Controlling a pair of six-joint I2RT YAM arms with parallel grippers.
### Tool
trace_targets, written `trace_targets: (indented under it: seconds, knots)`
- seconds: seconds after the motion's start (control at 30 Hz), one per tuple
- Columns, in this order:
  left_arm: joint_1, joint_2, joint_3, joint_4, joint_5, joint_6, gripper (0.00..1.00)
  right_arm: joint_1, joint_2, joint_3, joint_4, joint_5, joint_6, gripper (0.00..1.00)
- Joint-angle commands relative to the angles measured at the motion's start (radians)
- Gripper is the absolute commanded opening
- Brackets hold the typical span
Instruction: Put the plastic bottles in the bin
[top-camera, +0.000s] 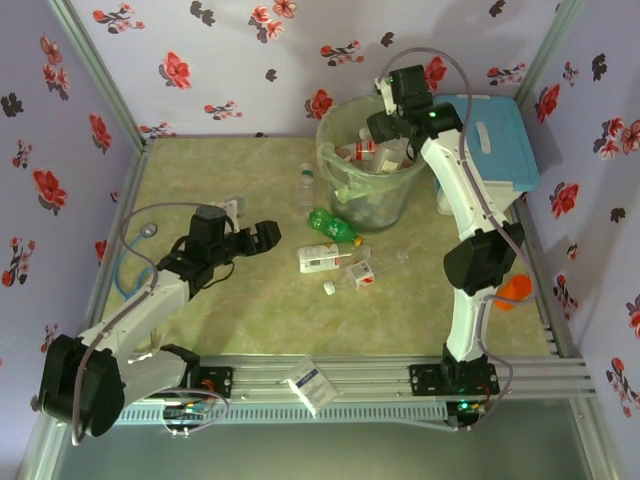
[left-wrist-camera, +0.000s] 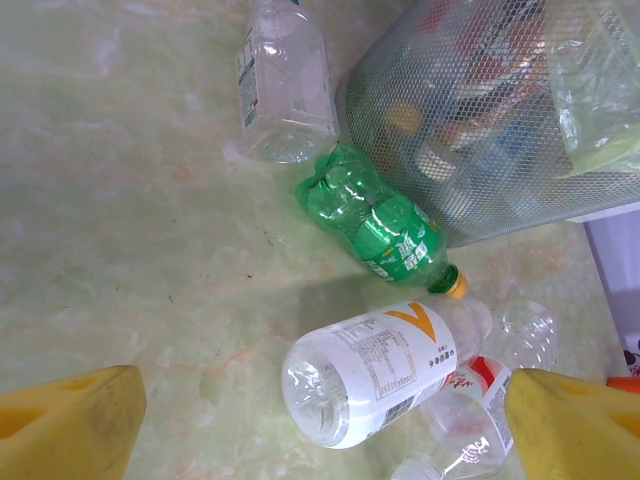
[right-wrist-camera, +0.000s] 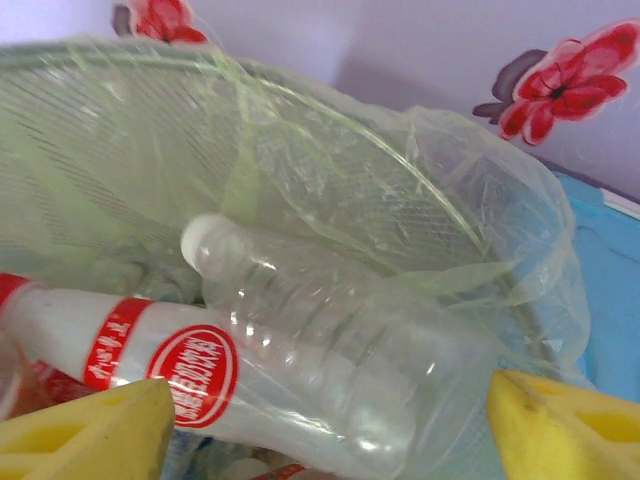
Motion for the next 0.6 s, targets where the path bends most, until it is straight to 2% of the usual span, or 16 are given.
trace_targets:
  seconds: [0.0,0.27,0.37,0.57]
  knots:
    - [0.008,0.028,0.046,-0.012,-0.005,0.005,0.93,-0.025,-0.056,0.042,-0.018,-0.097,0.076,0.77]
    - [0.009,0.122,0.126,-0.056,-0.034,0.052,0.93,-0.075,-0.065,0.037,-0.027,-0.132,0.145,0.61]
    - [0.009,0.204,0.193,-0.083,-0.075,0.074,0.94,-0.075,-0.083,0.040,-0.044,-0.156,0.164,0.62]
    - [-0.011,0.418,0.355,-0.094,-0.204,0.067,0.96,-0.075,-0.196,-0.043,-0.043,-0.215,0.235,0.70]
